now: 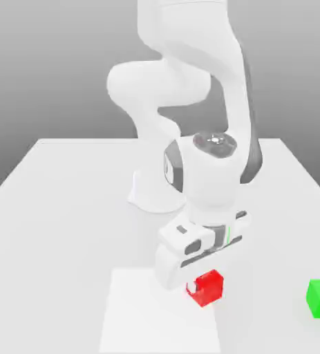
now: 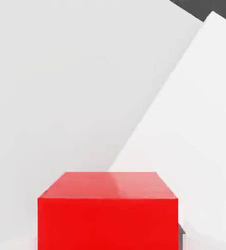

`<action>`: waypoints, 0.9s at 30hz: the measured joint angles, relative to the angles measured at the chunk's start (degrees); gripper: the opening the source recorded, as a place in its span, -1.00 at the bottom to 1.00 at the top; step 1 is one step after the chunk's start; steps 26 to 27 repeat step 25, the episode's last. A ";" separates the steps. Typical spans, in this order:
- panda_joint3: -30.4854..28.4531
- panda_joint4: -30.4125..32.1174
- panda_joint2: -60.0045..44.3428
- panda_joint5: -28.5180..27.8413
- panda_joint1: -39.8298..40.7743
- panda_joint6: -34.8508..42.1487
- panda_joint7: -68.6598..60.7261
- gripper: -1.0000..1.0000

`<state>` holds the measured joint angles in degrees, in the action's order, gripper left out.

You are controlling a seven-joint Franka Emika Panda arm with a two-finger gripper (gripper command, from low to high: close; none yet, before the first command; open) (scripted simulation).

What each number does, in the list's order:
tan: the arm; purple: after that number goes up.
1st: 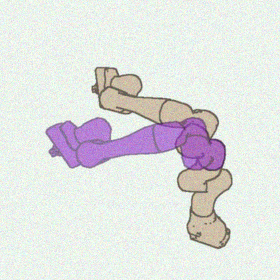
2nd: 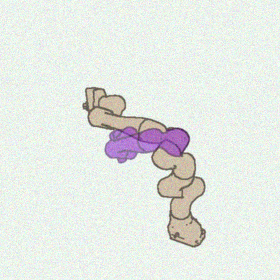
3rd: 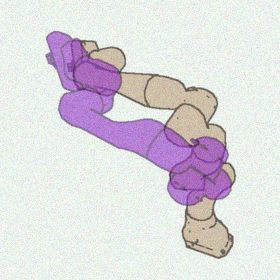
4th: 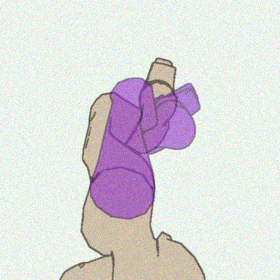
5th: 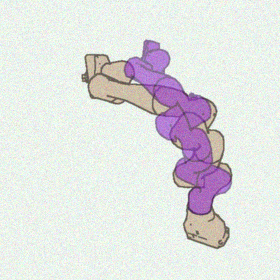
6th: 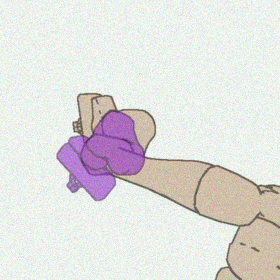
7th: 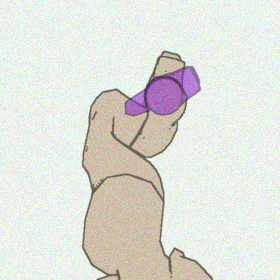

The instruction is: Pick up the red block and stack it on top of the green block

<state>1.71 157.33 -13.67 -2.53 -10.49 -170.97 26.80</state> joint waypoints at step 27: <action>8.14 -21.09 -4.63 -4.49 -17.05 16.84 16.27 1.00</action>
